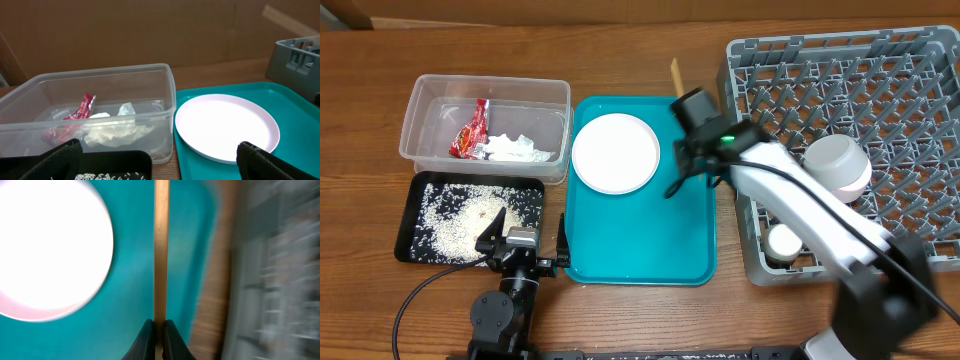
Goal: Sort waste into correct bins and load items into the dishwasher
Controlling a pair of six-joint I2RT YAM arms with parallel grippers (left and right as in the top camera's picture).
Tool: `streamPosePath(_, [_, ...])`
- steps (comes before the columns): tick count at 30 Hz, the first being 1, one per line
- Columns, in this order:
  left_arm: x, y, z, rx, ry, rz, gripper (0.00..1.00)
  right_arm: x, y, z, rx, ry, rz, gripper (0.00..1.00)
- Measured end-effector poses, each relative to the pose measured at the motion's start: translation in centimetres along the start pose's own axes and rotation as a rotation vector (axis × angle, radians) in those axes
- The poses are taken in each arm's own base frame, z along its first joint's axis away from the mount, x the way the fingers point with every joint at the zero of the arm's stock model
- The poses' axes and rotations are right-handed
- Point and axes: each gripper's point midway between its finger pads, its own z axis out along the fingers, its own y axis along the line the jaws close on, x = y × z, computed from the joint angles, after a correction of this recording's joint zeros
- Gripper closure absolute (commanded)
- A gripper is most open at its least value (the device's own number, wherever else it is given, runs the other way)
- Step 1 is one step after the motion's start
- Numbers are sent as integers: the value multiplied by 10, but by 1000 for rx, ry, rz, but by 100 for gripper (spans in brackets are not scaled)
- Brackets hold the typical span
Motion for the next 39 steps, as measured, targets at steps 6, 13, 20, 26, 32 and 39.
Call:
streamPosePath(6, [0,0,0,0,0,0,0,-32,-75,-57,97,-136,124,96])
streamPosePath(13, [0,0,0,0,0,0,0,10,-112,-4,125,86,146,96])
streamPosePath(20, [0,0,0,0,0,0,0,37,-107,20,171,196,72,50])
streamPosePath(26, [0,0,0,0,0,0,0,25,-96,13,168,149,47,47])
streamPosePath(32, [0,0,0,0,0,0,0,-8,-5,-11,-112,-6,-34,49])
streamPosePath(39, [0,0,0,0,0,0,0,-24,64,-6,-311,-68,19,51])
